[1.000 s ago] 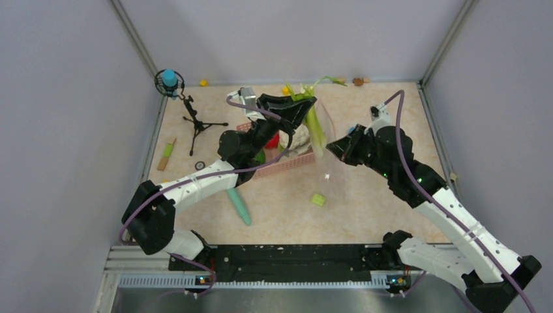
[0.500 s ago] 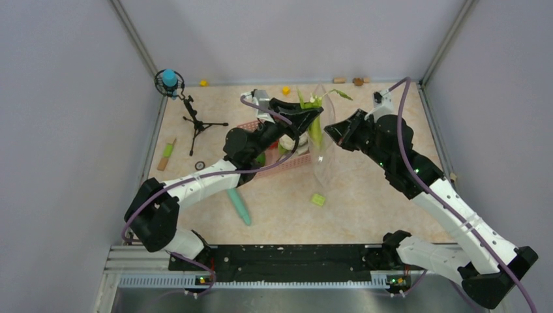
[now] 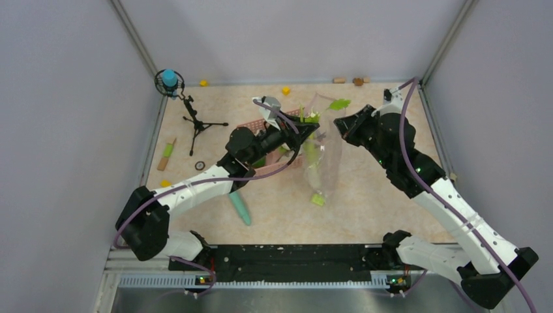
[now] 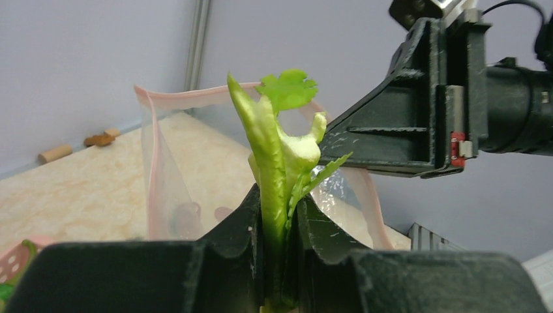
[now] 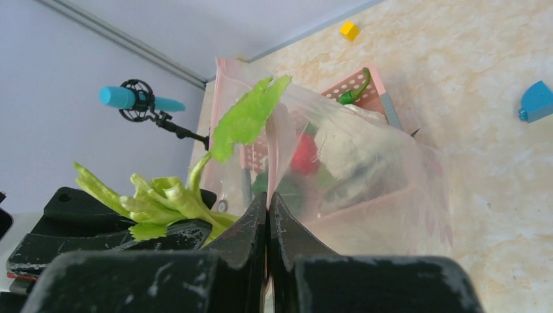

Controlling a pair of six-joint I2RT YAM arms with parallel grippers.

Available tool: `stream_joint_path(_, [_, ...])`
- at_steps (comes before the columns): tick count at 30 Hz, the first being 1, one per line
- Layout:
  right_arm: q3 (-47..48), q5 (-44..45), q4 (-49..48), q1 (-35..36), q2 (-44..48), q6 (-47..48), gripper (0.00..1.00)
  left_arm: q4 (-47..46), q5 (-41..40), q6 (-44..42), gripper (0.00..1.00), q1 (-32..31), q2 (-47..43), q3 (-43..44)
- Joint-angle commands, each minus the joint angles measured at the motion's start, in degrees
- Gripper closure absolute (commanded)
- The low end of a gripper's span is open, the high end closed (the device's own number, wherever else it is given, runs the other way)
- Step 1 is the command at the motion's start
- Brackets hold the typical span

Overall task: Place the food in the zip-top bag and seal the zipper
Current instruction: Place the fake vegetable in the zipper food storage bag.

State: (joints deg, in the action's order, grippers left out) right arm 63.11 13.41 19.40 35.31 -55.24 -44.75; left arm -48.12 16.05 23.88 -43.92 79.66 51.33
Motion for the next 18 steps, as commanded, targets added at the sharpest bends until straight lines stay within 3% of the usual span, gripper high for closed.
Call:
stream_joint_path(1, [2.3, 4.1, -4.3, -1.2, 1.5, 3.0, 1.00, 11.3, -3.6, -2.9, 1.00, -0.1, -1.6, 5.0])
stream_joint_path(9, [-0.9, -0.6, -13.5, -1.2, 2.7, 8.3, 1.00, 19.5, -2.8, -1.4, 0.99, -0.1, 1.9, 10.4])
stream_joint_path(14, [-0.6, -2.7, -13.7, -1.2, 2.0, 9.1, 1.00, 23.6, -1.1, -0.4, 0.43, -0.1, 3.1, 14.1])
stream_joint_path(16, [-0.5, -2.7, -13.1, -1.2, 1.7, 9.4, 1.00, 24.6, -0.6, -0.2, 0.30, -0.1, 2.8, 14.8])
stream_joint_path(18, [0.0, -2.3, -12.1, -1.2, 1.4, 9.6, 1.00, 25.8, -0.8, -0.2, 0.25, -0.1, 1.9, 15.2])
